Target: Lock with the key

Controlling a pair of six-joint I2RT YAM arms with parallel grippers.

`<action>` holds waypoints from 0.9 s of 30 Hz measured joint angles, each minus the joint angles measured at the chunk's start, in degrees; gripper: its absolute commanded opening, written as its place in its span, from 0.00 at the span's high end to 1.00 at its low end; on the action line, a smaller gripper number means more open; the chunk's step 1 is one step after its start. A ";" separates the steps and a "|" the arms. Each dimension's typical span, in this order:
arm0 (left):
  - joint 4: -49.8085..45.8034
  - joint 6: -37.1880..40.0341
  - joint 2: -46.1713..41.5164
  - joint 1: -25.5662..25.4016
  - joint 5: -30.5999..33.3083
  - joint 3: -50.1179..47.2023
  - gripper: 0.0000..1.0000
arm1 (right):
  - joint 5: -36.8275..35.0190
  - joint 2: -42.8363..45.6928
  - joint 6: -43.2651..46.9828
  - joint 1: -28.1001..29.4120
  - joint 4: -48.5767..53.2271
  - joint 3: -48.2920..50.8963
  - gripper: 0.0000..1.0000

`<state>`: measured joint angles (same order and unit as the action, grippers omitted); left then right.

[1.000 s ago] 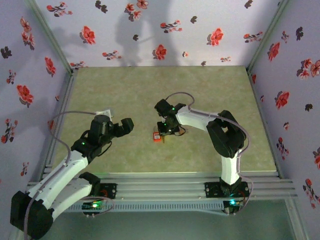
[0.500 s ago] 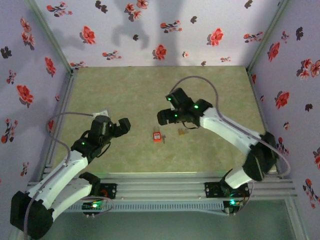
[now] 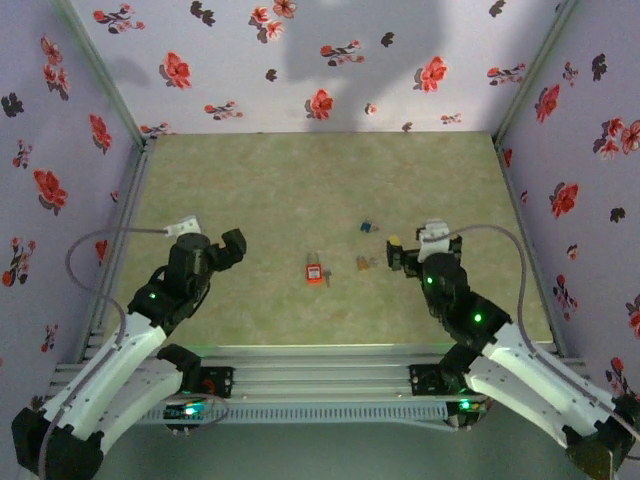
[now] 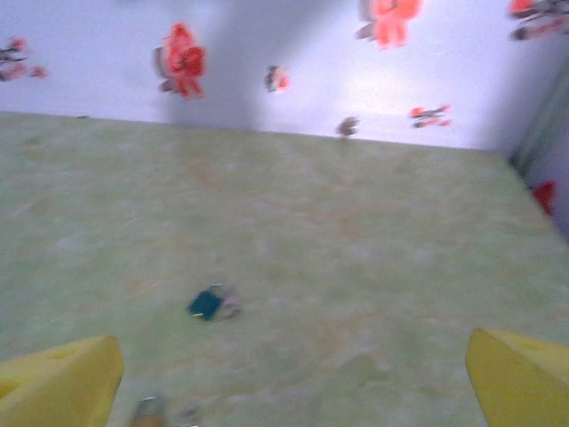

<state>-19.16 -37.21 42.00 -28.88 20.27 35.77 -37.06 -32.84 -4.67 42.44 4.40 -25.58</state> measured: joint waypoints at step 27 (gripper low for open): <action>20.87 24.35 12.44 19.65 4.50 -6.95 0.00 | 9.11 -32.30 4.50 -31.12 -40.48 10.75 0.01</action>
<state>1.72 -12.86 54.43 -9.23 24.77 28.82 -27.94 -65.14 -0.16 11.31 -36.07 -14.83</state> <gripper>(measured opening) 0.996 0.993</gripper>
